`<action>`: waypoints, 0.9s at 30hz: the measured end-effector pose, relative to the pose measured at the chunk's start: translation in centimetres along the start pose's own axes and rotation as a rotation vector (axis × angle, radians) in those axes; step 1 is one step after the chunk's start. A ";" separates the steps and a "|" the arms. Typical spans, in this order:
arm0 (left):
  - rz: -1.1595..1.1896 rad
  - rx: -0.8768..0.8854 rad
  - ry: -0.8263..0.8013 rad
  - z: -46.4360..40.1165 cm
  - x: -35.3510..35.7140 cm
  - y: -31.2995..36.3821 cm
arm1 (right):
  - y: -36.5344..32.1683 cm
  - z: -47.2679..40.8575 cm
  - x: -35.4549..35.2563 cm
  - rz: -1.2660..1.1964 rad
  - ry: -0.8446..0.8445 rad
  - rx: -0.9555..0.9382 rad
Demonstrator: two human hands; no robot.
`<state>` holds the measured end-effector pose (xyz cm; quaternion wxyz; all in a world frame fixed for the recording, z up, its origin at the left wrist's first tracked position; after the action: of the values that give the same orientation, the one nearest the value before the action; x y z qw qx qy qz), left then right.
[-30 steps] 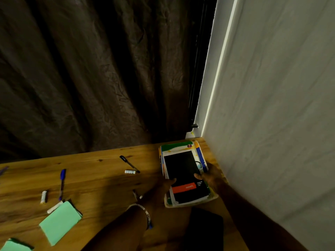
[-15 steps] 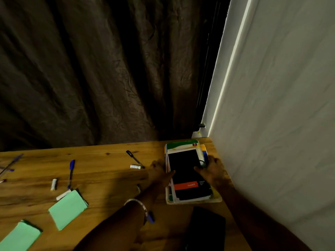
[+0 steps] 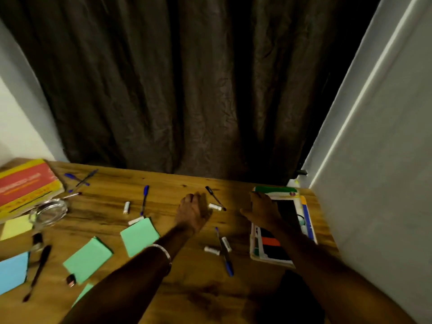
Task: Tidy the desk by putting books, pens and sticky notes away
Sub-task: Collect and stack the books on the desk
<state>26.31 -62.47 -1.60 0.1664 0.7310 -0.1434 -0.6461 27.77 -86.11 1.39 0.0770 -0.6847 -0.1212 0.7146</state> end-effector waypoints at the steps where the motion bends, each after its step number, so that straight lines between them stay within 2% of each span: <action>1: -0.004 -0.016 -0.002 0.2 -1.0 -1.2 | -1.6 -0.1 0.2 0.028 -0.010 -0.013; 3: -0.003 -0.033 -0.009 0.4 -2.6 -2.7 | -3.8 -0.1 0.2 0.050 0.016 -0.037; 6: -0.028 -0.055 0.029 2.0 -5.7 -7.2 | -9.2 0.2 1.7 -0.045 0.048 -0.141; 13: -0.024 -0.163 0.064 6.1 -12.4 -18.5 | -22.5 1.2 5.0 0.037 0.002 -0.165; 16: -0.012 -0.225 0.090 7.9 -15.3 -23.5 | -28.4 2.0 7.0 -0.039 -0.050 -0.171; 21: 0.015 -0.298 0.152 11.3 -19.5 -30.4 | -37.1 2.9 9.1 -0.091 -0.043 -0.279; 27: 0.093 -0.434 0.245 13.5 -23.3 -37.8 | -46.1 3.1 11.3 -0.029 -0.159 -0.374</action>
<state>9.81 -19.19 1.58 0.3650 0.7436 -0.0134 -0.5600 21.49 -39.03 3.53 -0.0510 -0.6265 -0.2674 0.7304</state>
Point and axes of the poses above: each hand's wrist, its own z-axis away from the middle knuckle, its own x-axis out of the palm, y = z × x, the point moved 3 cm from there along -z, towards the middle knuckle, and after that the axes turned 4 degrees about y, right-handed, at the moved point
